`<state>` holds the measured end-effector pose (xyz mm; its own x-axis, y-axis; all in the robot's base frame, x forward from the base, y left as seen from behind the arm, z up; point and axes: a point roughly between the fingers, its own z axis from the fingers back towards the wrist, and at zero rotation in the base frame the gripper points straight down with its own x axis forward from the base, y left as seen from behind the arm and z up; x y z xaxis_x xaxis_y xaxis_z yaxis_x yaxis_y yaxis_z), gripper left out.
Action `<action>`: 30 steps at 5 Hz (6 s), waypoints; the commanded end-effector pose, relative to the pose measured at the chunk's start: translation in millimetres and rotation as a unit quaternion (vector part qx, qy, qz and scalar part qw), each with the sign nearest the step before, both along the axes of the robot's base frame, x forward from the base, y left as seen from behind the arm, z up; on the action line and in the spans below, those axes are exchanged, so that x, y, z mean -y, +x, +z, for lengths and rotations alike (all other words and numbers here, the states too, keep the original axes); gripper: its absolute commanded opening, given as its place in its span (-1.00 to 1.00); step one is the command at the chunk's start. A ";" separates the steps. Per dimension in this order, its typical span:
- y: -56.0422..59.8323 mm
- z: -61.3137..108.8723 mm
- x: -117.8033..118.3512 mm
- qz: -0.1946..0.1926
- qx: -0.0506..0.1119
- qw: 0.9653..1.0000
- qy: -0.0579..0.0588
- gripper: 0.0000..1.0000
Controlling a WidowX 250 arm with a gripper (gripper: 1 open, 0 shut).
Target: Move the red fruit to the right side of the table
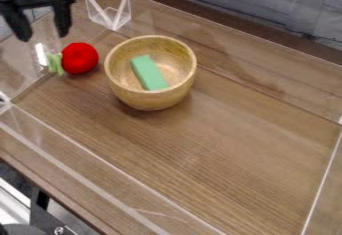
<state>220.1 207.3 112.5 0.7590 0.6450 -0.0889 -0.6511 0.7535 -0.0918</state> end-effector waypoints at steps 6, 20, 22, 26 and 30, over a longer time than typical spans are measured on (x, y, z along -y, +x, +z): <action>37.3 -21.9 -7.2 0.023 0.018 1.000 0.006 1.00; 70.7 31.2 25.3 0.182 0.019 0.982 -0.046 -1.00; 64.3 1.5 27.2 0.208 0.015 0.977 -0.038 1.00; 66.3 -7.8 42.0 0.176 0.012 0.983 -0.042 -1.00; 66.6 16.5 68.9 0.172 0.013 0.984 -0.051 -1.00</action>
<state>281.0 136.2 111.5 0.4840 0.8507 -0.2052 -0.8745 0.4619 -0.1478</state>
